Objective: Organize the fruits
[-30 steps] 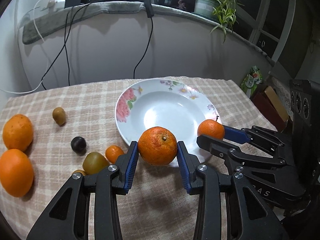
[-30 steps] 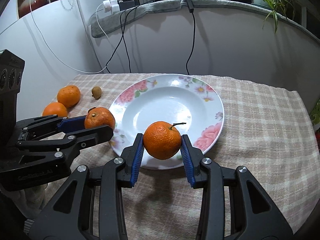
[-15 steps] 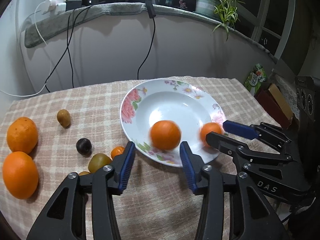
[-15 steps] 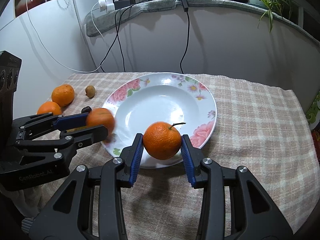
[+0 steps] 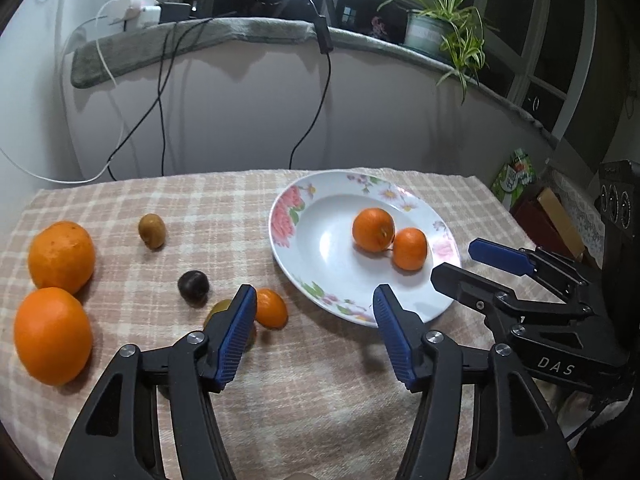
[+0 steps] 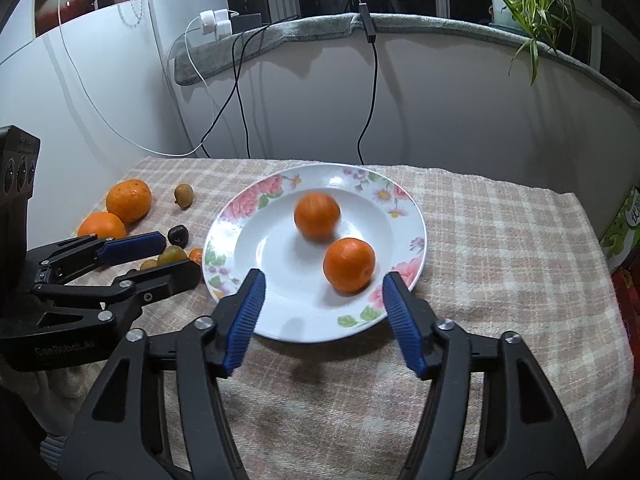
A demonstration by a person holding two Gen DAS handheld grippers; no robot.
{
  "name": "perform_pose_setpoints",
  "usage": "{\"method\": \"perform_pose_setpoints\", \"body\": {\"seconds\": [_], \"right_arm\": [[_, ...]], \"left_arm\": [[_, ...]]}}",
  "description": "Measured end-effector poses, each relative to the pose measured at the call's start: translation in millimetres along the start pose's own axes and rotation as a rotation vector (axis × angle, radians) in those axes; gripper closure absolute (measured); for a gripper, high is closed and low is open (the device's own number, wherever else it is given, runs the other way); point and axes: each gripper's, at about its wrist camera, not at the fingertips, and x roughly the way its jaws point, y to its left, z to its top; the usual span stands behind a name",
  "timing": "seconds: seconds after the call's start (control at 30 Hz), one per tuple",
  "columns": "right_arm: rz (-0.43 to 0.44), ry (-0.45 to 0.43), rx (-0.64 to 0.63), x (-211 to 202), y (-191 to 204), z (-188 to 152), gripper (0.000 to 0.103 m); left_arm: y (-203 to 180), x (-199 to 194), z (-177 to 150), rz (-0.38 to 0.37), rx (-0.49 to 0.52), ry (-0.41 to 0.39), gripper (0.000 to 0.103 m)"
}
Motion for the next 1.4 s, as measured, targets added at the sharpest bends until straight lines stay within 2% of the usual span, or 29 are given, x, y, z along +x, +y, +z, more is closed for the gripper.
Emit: {"method": "perform_pose_setpoints", "body": {"seconds": [0.33,0.47,0.7,0.83,0.93,1.0,1.27,1.4], "right_arm": [[0.025,-0.010,-0.027,-5,18,2,0.035],[0.060,-0.018,-0.023,-6,26,3,0.035],[0.109,-0.021,-0.039,-2,43,12,0.035],[0.126,-0.021,-0.054,0,54,16,0.020],[0.142,-0.018,-0.064,4,63,21,0.018],[0.155,-0.012,-0.064,7,68,24,0.012],[0.220,0.007,-0.093,18,94,37,0.003],[0.256,0.027,-0.112,26,108,42,0.003]], "left_arm": [[14,-15,-5,0.037,-0.028,0.003,0.037],[23,-23,-9,0.059,-0.042,-0.002,0.034],[47,-40,-15,0.111,-0.081,-0.017,0.033],[63,-50,-20,0.144,-0.104,-0.028,0.033],[75,-56,-23,0.165,-0.126,-0.035,0.033],[83,-60,-25,0.178,-0.138,-0.039,0.033],[118,-74,-37,0.234,-0.200,-0.051,0.033],[133,-78,-42,0.248,-0.232,-0.051,0.033]]}}
